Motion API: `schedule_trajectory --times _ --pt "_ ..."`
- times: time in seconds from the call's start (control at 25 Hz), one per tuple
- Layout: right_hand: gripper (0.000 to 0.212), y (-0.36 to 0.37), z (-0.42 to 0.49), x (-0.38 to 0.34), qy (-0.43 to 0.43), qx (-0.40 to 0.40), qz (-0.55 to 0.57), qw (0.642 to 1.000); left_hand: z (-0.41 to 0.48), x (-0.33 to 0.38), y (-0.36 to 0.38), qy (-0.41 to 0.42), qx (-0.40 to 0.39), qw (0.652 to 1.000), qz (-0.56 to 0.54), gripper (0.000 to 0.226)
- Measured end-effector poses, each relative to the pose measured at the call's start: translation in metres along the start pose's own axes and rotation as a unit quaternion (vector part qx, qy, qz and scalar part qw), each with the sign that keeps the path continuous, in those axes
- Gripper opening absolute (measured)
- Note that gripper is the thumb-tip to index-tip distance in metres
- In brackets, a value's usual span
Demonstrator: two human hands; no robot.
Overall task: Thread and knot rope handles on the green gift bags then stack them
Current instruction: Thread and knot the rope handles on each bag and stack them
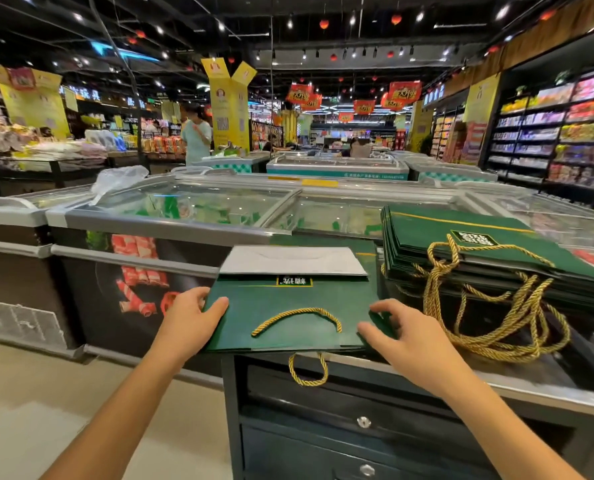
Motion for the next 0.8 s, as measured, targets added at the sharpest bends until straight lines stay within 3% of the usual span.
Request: schedule_trajectory --times 0.16,0.28,0.4,0.52,0.72,0.8 --pt "0.044 -0.001 0.004 -0.002 -0.024 0.054 -0.146 0.988 0.007 -0.004 0.004 0.058 -0.010 0.958 0.281 0.051" --pt "0.040 -0.001 0.009 -0.026 -0.121 0.033 -0.103 0.987 0.020 0.011 0.010 0.167 -0.072 0.910 0.372 0.062" --pt "0.043 0.011 0.023 -0.054 -0.196 -0.082 -0.062 0.975 0.030 0.023 0.030 0.201 -0.198 0.888 0.362 0.059" --pt "0.047 0.028 0.036 -0.061 -0.201 -0.161 -0.125 0.958 0.031 0.027 0.045 0.219 -0.227 0.880 0.356 0.055" --pt "0.014 0.033 0.044 -0.070 -0.201 -0.151 -0.149 0.956 0.028 0.014 0.050 0.220 -0.194 0.887 0.357 0.054" --pt "0.011 0.033 0.045 -0.076 -0.210 -0.132 -0.121 0.961 0.027 0.009 0.052 0.219 -0.194 0.887 0.357 0.055"
Point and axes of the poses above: each hand's wrist, its own z-axis towards the middle knuckle, its own y-axis out of the palm, x = y × z, the point moved 1 cm from there along z, towards the middle knuckle, and after that the axes turned 6 degrees about y, right-handed, at the moved point
